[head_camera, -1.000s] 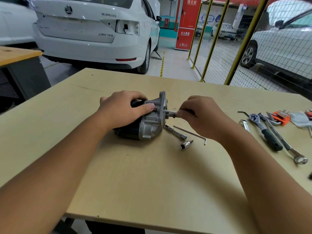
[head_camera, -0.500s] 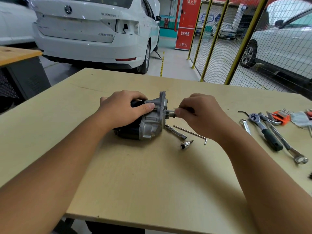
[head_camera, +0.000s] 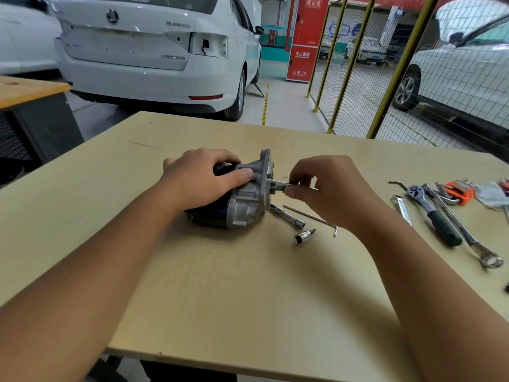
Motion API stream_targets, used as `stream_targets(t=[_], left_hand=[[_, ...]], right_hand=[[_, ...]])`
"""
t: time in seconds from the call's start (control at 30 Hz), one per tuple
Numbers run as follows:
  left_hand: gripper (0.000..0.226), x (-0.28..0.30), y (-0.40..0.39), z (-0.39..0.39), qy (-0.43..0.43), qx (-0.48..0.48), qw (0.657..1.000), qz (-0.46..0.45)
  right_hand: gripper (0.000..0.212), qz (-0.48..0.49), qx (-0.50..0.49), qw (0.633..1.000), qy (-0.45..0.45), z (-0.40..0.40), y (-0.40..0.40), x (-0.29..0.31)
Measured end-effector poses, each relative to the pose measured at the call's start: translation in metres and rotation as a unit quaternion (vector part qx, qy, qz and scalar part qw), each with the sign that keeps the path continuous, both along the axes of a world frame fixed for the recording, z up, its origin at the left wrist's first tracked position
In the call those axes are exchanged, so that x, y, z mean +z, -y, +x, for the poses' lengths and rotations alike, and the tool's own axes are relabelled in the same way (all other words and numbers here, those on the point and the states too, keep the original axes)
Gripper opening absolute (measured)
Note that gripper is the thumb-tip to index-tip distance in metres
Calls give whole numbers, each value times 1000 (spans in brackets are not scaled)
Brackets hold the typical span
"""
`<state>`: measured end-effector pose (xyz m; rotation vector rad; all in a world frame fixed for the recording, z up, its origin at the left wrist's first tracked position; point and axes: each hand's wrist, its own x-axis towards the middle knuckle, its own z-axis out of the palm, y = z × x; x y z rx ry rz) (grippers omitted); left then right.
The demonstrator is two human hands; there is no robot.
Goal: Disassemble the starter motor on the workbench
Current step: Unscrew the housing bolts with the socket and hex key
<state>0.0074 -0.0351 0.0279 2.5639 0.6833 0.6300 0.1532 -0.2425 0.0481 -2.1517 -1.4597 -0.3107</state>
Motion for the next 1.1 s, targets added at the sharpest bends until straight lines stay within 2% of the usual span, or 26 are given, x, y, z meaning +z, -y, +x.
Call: stream_targets(t=[0.3,0.4,0.6,0.77,0.83,0.93,1.1], left_hand=[[70,0,-1,0,1,-4,1000,1],[67,-1,-3,0,1,-2,1000,2],[76,-1,-3,0,-5,-5,1000,2],[63,0,-2,0,4,2,1000,0],[59,0,-2,1,7,4,1000,-5],[58,0,-1,0,9,4,1000,-8],[63,0,-2,0,5,2,1000,-6]], right_hand=[[12,-49,-3,999,11,6,1,5],[11,-41,-5,999,26,3,0,6],[2,-31,-24,998,41,-1,1,7],[6,-30,-3,1000,-4,2,2,4],[13,-27,7,1000,-9,3,2,3],[20,-47,2,999,5,3,0,3],[14,-43,-25,998,42,2,0,5]])
